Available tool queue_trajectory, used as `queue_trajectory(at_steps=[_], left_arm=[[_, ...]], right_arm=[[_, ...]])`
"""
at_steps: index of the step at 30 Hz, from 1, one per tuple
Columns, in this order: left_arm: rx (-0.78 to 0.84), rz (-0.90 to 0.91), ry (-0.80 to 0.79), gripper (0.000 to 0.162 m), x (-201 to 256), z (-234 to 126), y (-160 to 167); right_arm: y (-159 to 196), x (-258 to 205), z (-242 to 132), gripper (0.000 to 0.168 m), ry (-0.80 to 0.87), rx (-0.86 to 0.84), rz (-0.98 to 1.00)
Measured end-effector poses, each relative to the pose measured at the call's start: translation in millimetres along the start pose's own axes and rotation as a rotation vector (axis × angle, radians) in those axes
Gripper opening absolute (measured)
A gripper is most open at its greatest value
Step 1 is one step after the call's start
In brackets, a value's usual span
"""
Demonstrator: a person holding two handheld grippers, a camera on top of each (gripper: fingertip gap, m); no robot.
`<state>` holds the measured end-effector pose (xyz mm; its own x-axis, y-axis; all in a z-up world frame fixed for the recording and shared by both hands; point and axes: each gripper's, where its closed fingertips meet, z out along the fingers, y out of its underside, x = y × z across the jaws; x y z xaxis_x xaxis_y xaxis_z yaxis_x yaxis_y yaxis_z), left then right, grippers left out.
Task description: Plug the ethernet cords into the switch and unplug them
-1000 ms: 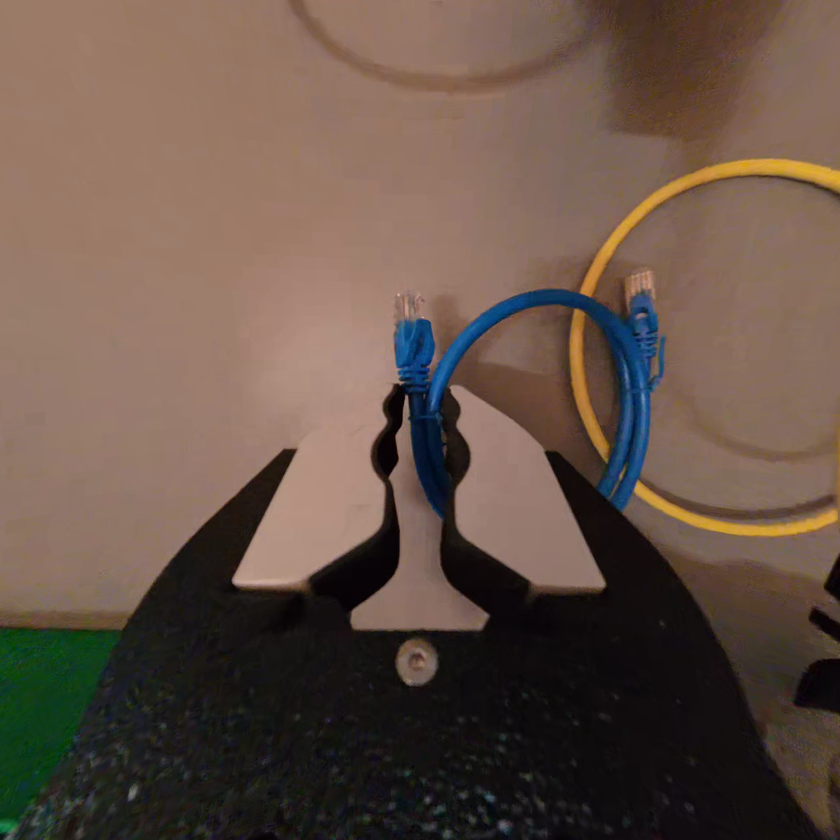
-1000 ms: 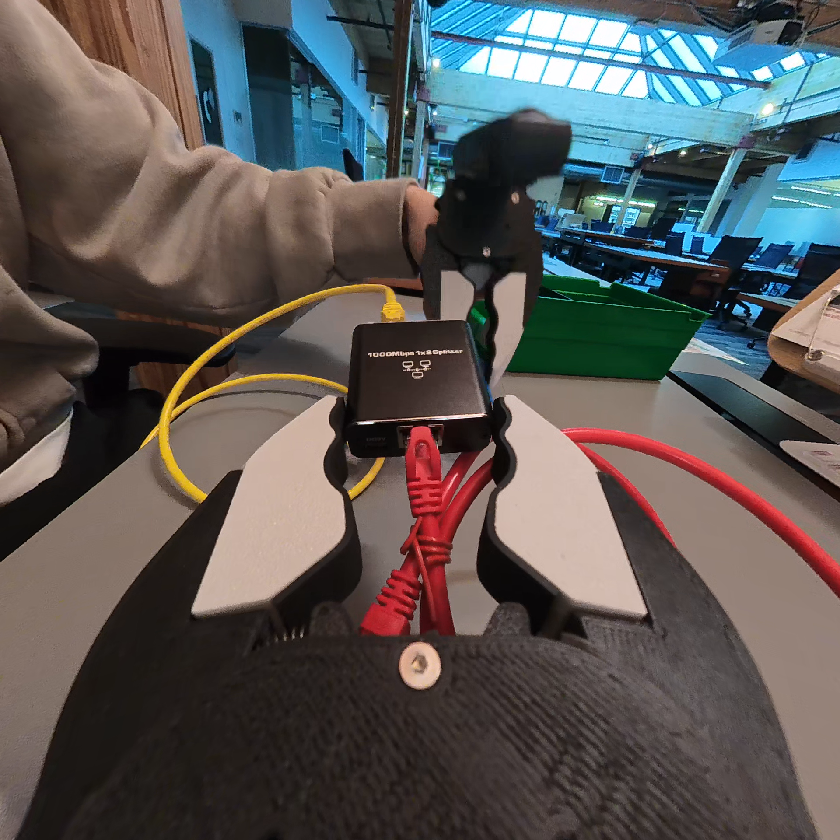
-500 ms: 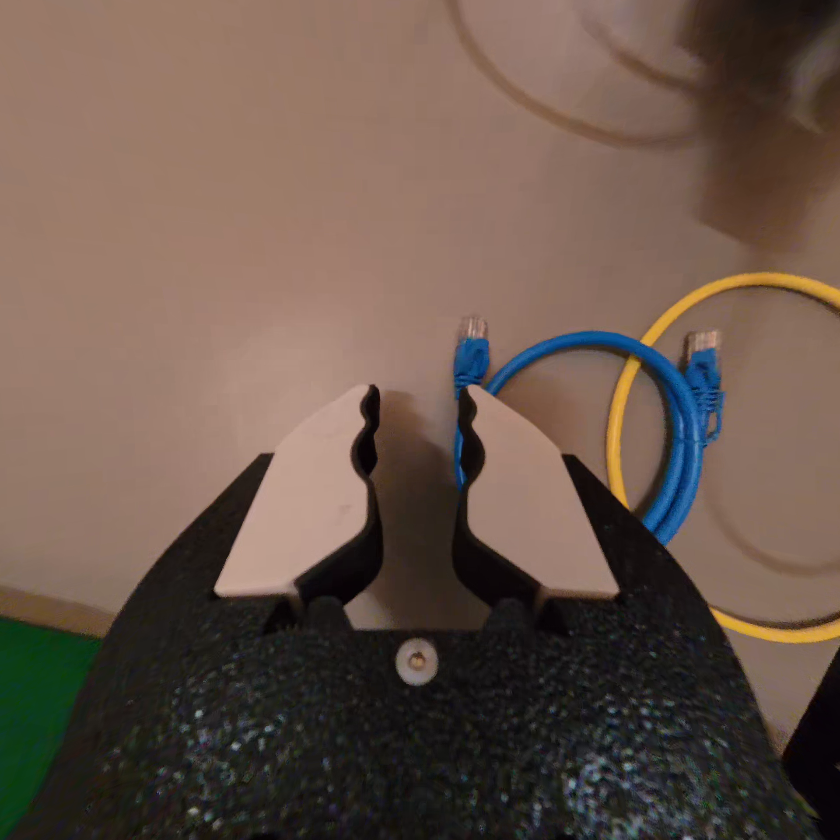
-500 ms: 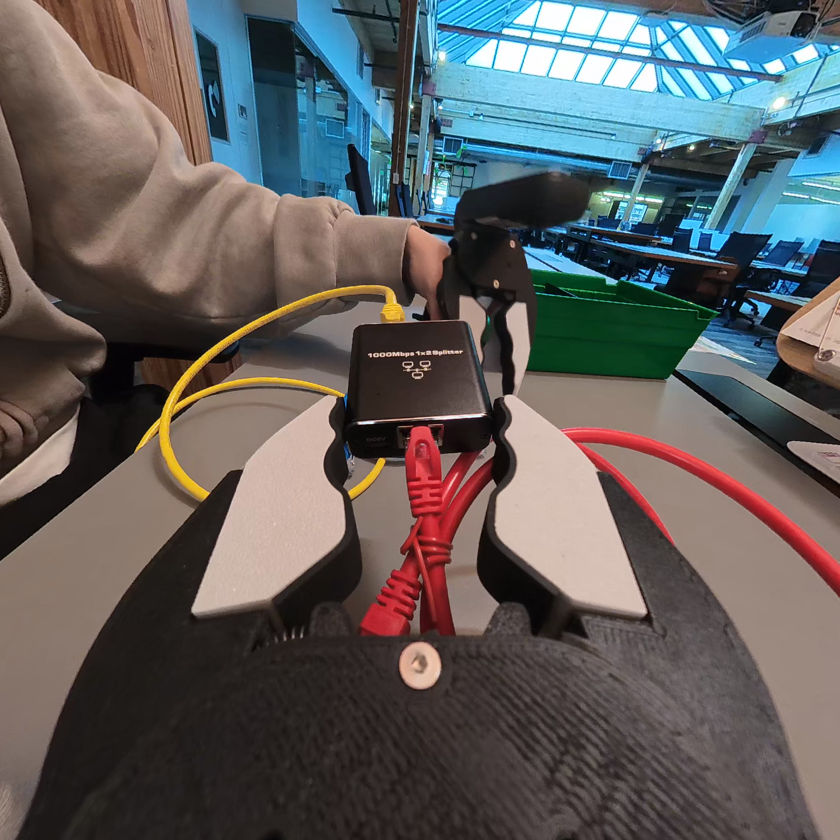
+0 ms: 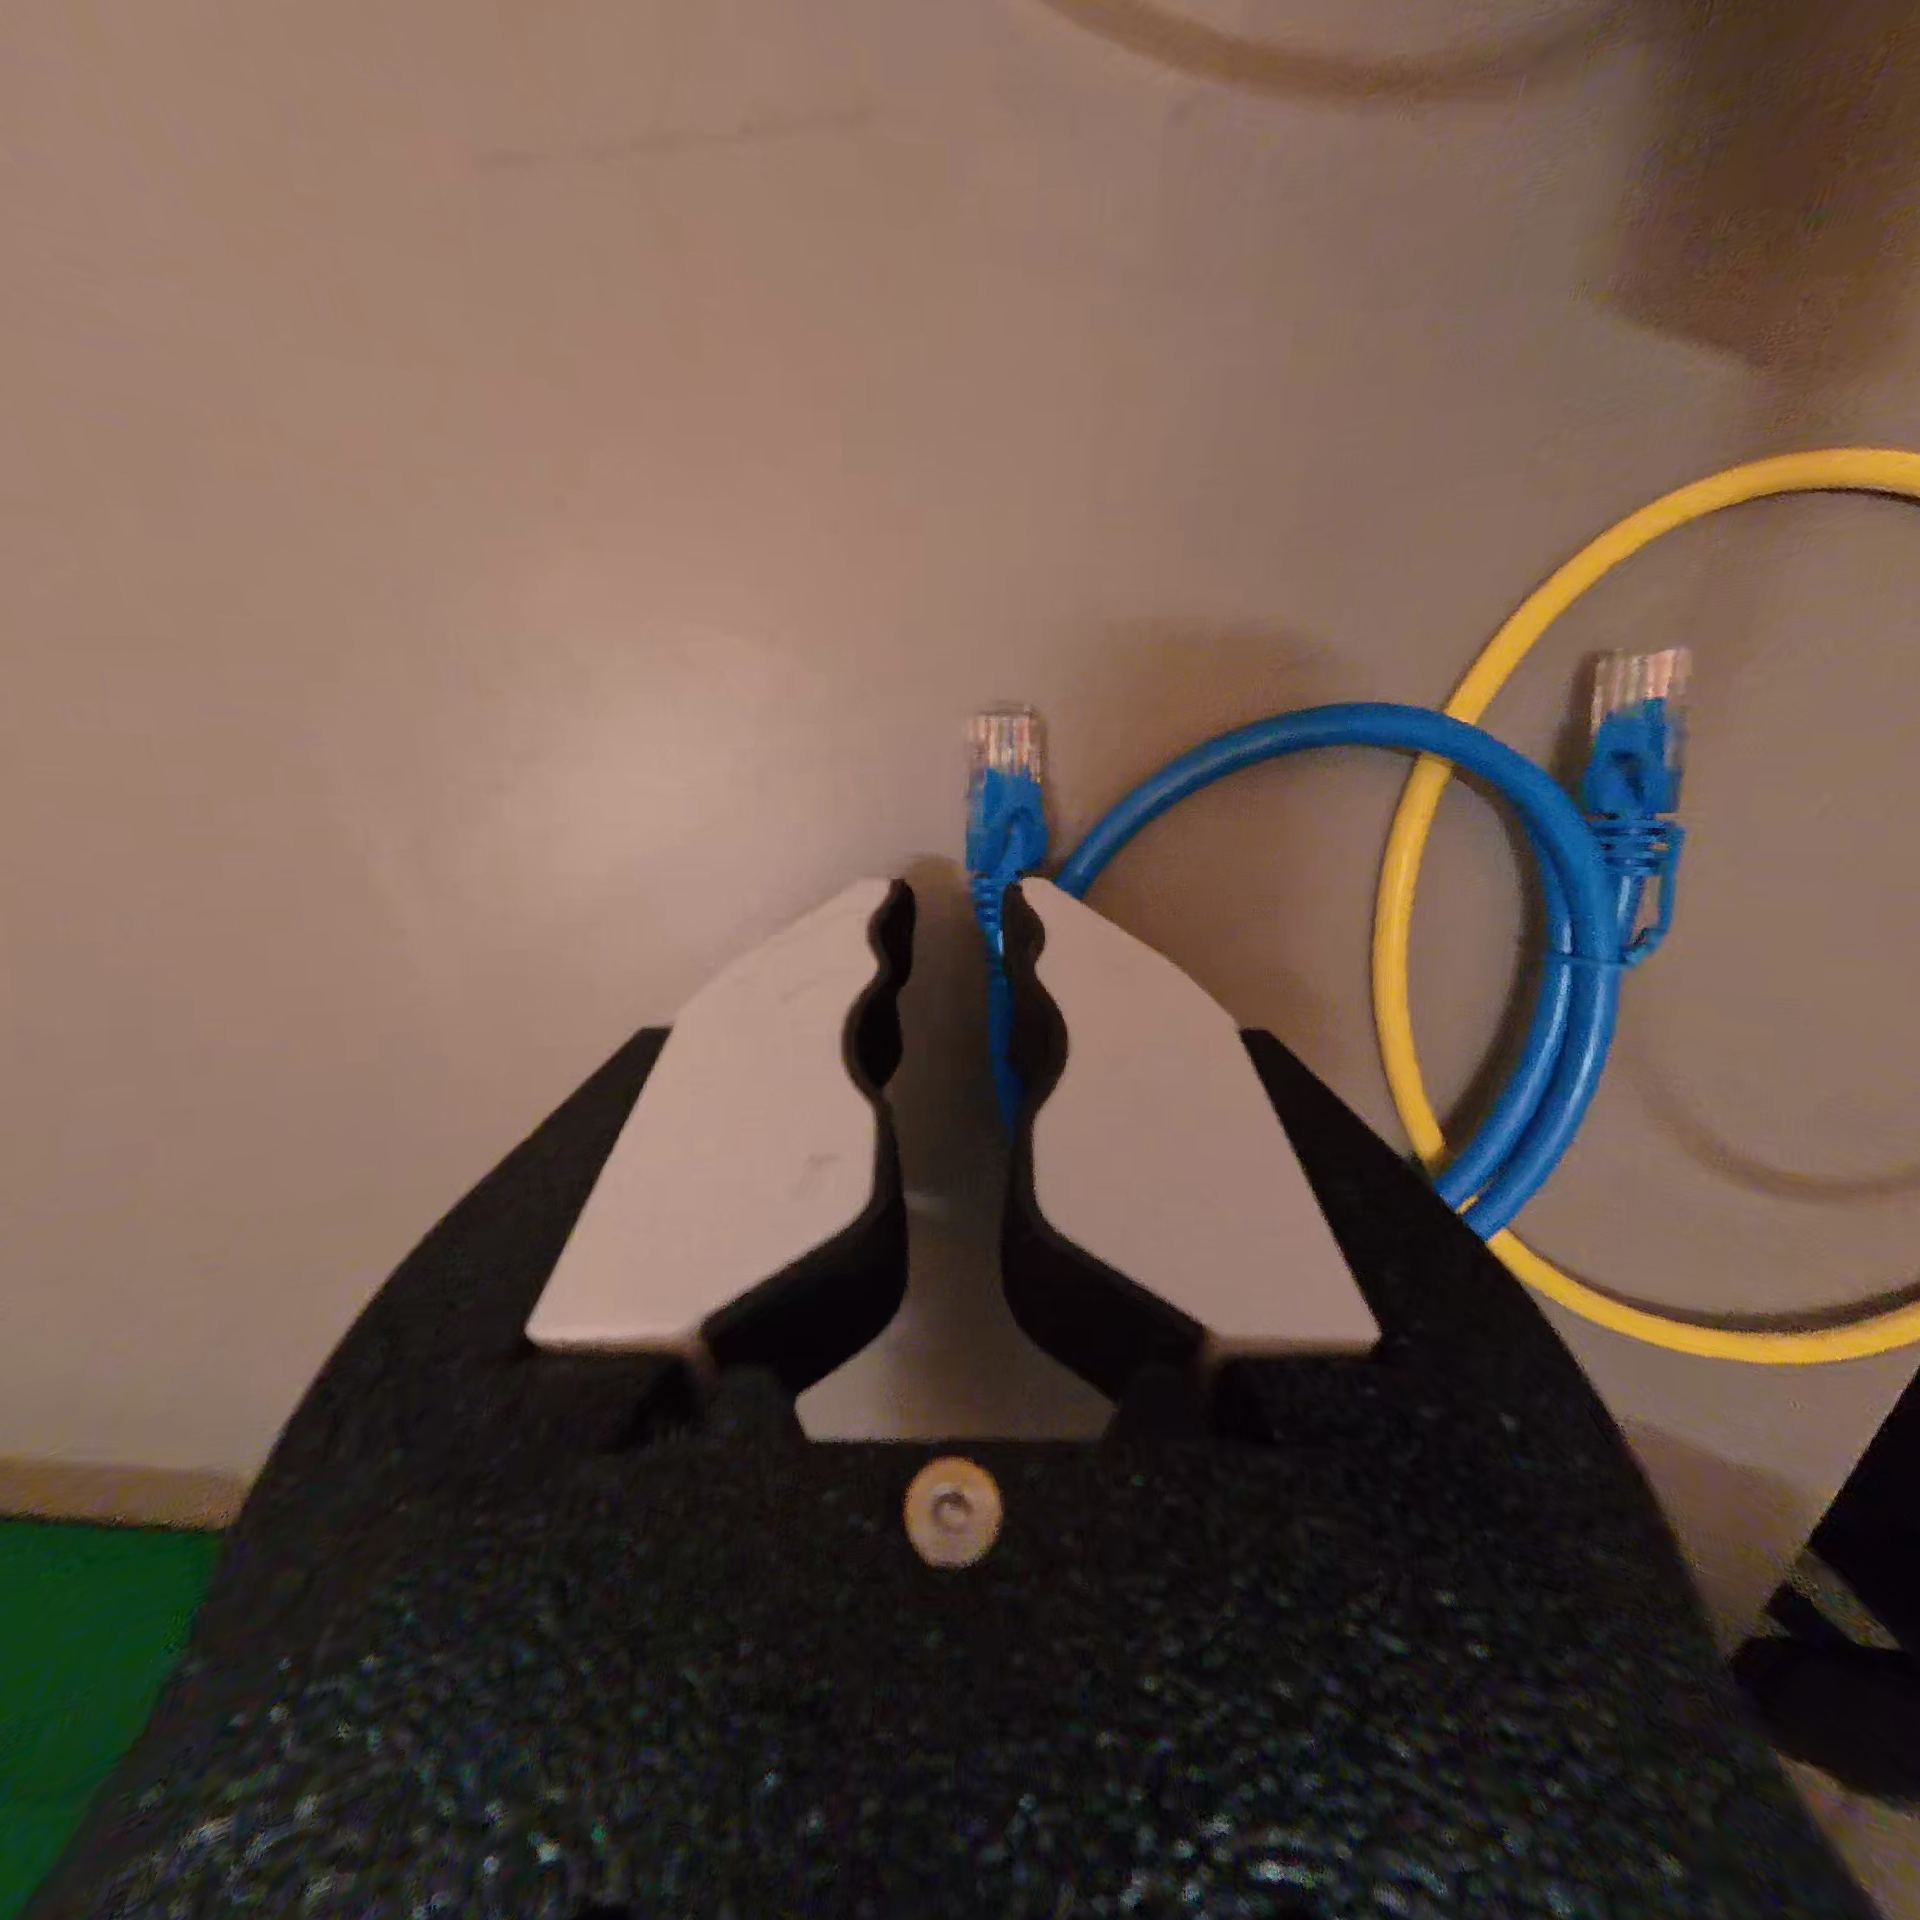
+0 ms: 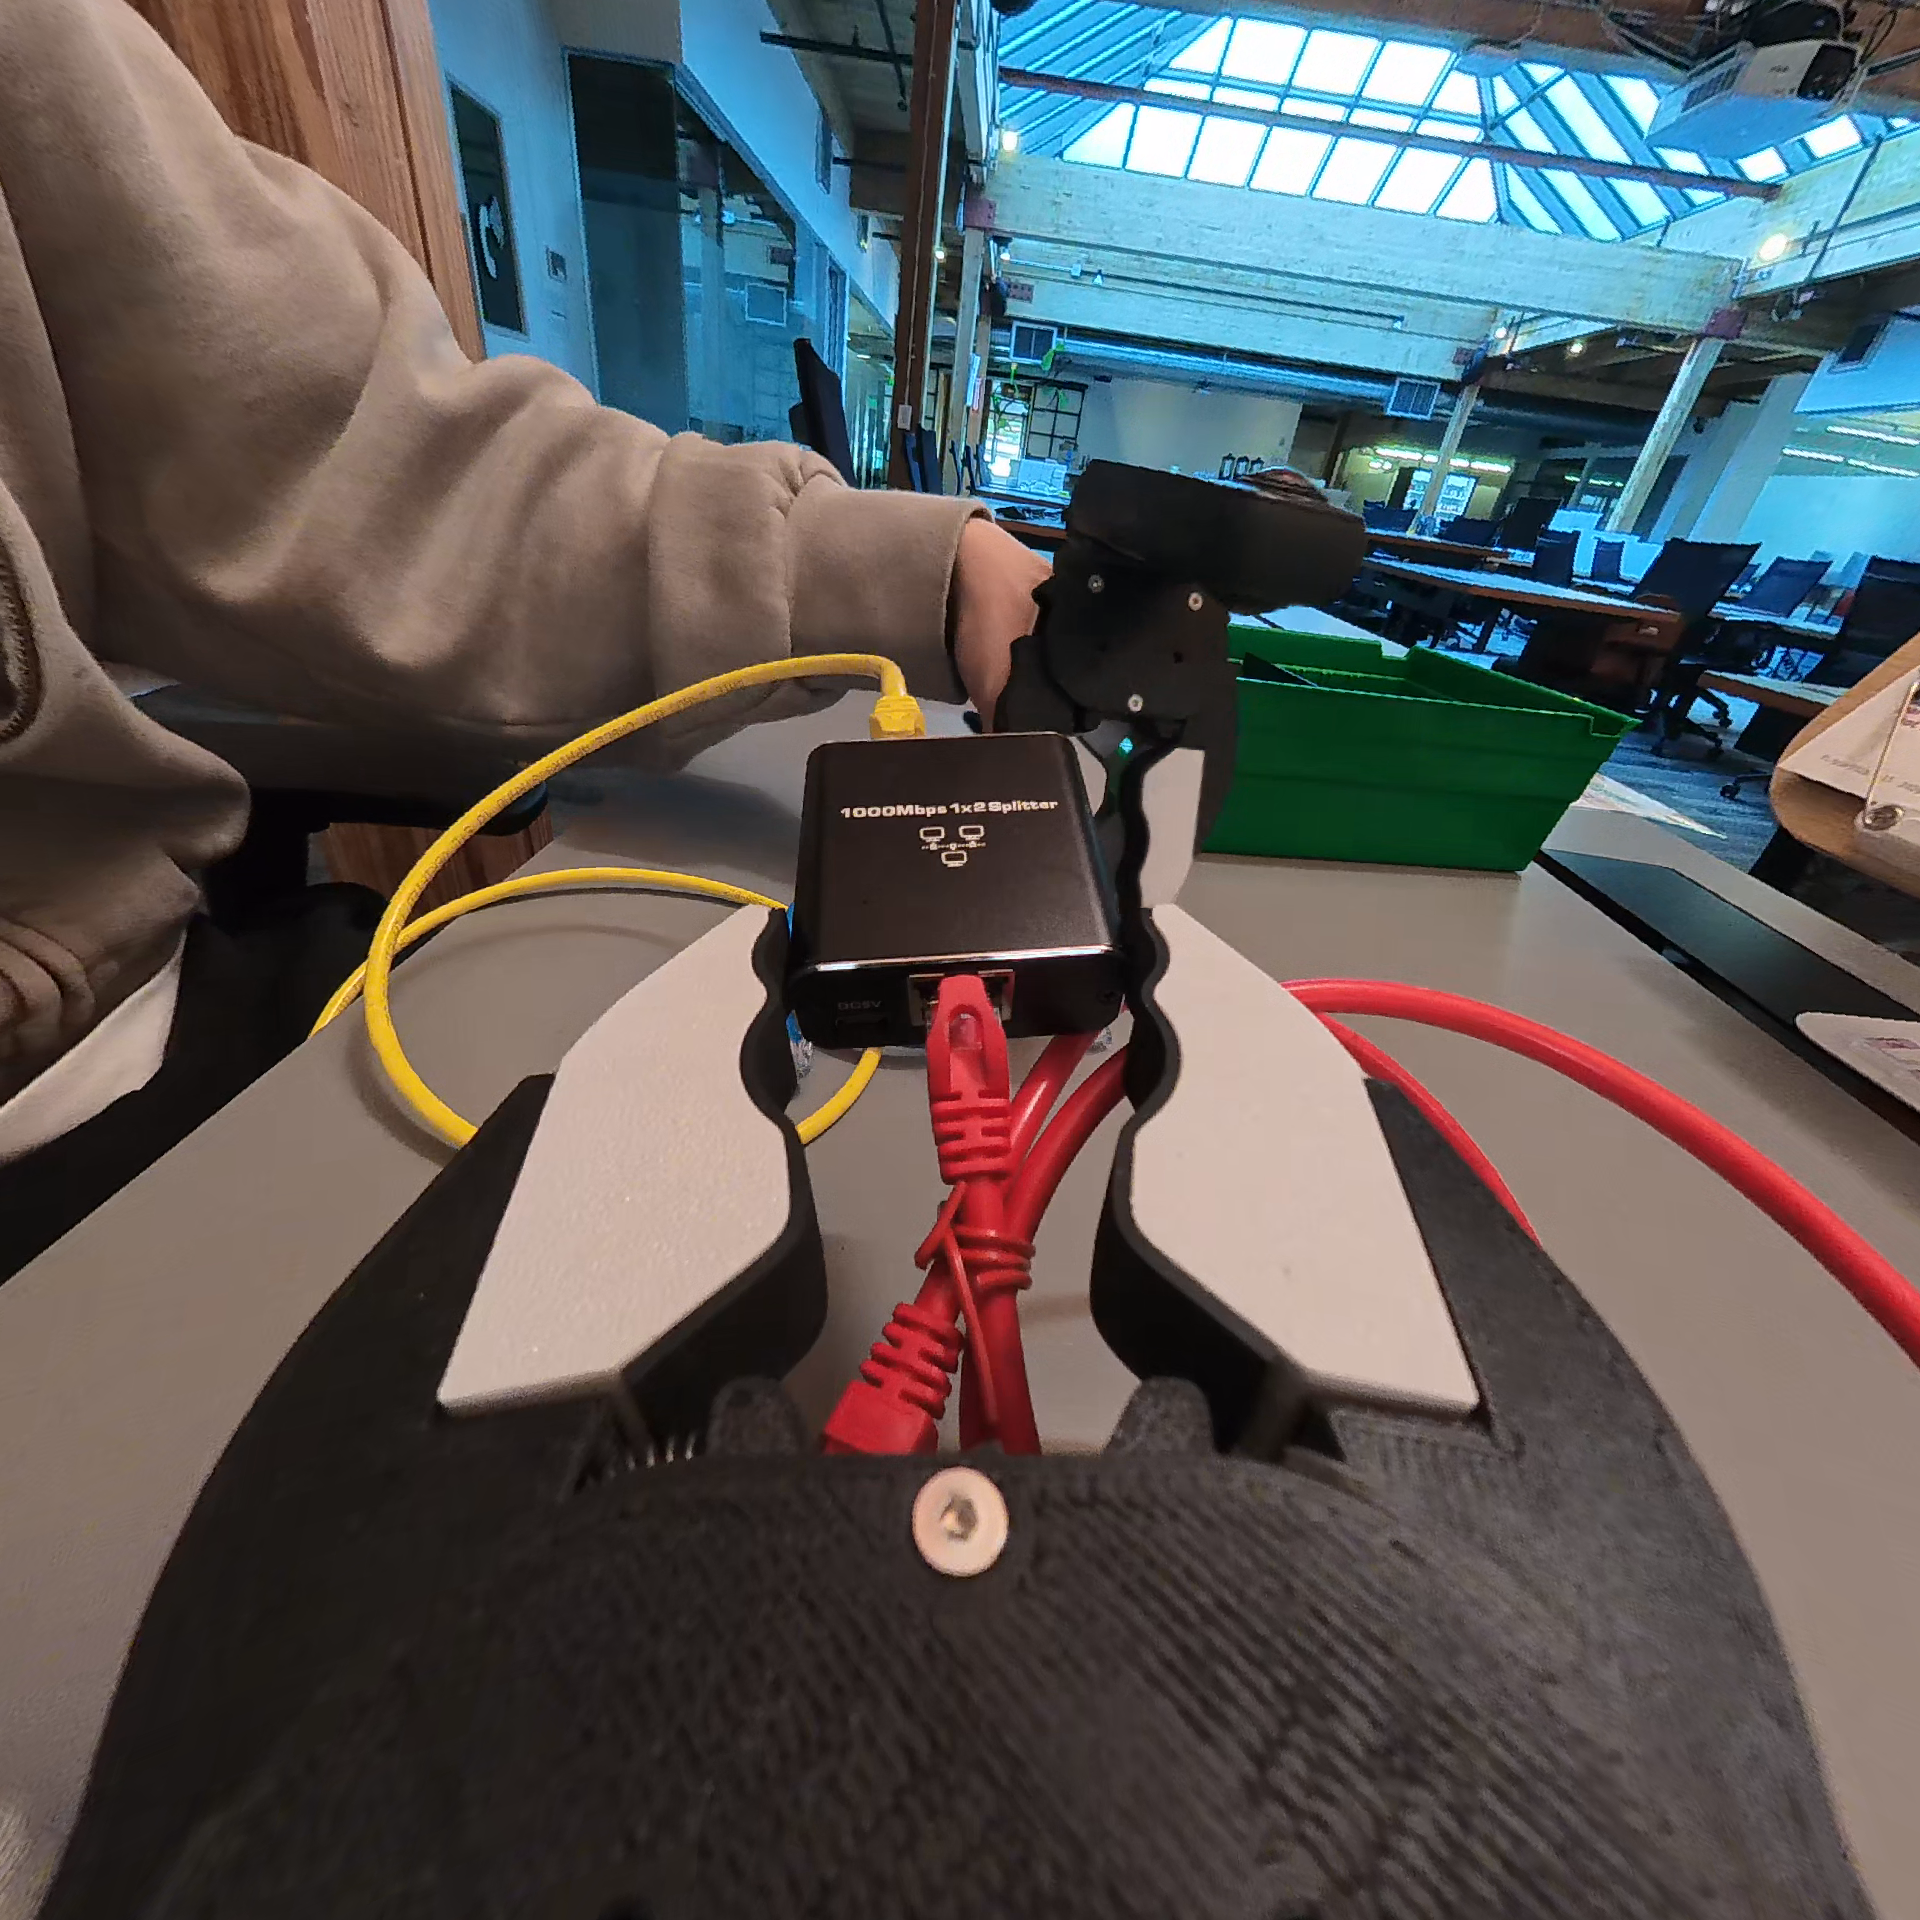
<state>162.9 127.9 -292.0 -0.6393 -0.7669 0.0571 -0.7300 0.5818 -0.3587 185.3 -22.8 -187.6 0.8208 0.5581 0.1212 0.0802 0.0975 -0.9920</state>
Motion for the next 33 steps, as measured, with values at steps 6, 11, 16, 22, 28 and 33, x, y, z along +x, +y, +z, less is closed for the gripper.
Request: queue_trajectory(at_steps=[6,11,16,22,28,33], left_arm=[[-0.015,-0.037,0.05,0.014,8.1,0.8,1.0],[0.014,0.043,-0.042,0.023,-1.9,-1.8,-2.4],[0.067,0.067,-0.073,0.027,5.3,-2.1,-12.0],[-0.032,0.011,-0.027,0.012,10.1,7.8,-10.7],[-0.043,0.053,-0.126,0.011,7.2,10.5,-12.0],[0.092,-0.077,-0.119,0.011,5.9,14.6,-13.3]], right_arm=[[0.5,-0.5,0.4,0.063,0.0,-0.004,-0.004],[-0.3,-0.2,-0.4,0.063,0.002,0.003,-0.003],[0.4,-0.6,0.3,0.063,0.002,-0.003,-0.007],[-0.3,0.0,-0.4,0.063,0.006,0.002,-0.008],[-4.0,0.9,-3.6,0.063,0.012,0.034,-0.006],[1.4,-3.3,1.4,0.063,-0.013,-0.012,-0.02]])
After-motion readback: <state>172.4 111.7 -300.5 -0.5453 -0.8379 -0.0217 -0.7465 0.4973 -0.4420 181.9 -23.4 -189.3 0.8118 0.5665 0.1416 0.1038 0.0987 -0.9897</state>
